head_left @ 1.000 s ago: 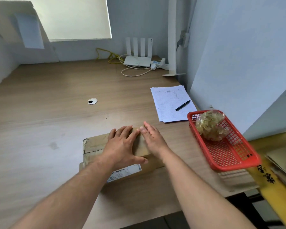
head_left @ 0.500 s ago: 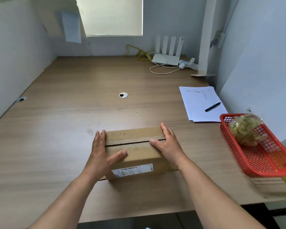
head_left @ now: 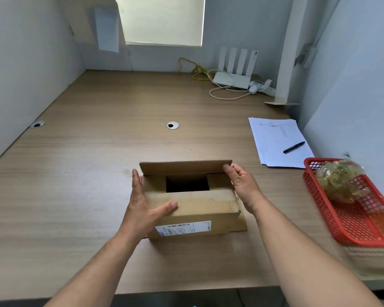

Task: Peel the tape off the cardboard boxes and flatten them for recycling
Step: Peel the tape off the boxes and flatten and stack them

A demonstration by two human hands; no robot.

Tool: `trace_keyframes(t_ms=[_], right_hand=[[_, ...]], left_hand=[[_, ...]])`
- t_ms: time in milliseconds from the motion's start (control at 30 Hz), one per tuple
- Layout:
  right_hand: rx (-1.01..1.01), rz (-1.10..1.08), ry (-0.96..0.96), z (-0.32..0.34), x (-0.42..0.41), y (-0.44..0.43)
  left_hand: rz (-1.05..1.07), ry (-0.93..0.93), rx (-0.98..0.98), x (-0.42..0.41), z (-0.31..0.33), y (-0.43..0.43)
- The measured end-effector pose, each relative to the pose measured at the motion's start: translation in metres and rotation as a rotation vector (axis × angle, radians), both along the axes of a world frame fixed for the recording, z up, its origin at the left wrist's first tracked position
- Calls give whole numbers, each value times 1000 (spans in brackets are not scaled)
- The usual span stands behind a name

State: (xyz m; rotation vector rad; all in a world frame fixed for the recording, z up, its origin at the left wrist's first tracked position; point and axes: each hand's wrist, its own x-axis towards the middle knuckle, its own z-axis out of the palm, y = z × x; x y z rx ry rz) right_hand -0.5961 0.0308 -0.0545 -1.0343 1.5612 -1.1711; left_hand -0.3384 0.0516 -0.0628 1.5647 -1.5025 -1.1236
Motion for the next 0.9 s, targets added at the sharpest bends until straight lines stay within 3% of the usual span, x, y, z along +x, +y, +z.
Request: trace_keyframes(t_ms=[267,400,467,633,700,833,900], right_hand=[[35,-142,-317,-6,11,-16],[35,-201,-359,-4,12,-21],[34,-230,-378,-2,12,-22],[45,-277,-378,1,13,-24],[50,-290,-378,2,15,-25],[61,-293,-348,2,17,-25],[62,-307,-352,1,19,-25]], left_hand=[[12,16,-17,1,-1,-3],[1,-38,-30,4,1,-8],[44,62,7,7,5,-13],[243,528,260,12,15,-29],[144,523,312,17,19,-29],[-303,455,437,43,30,-25],[-447,288,511,48,27,-16]])
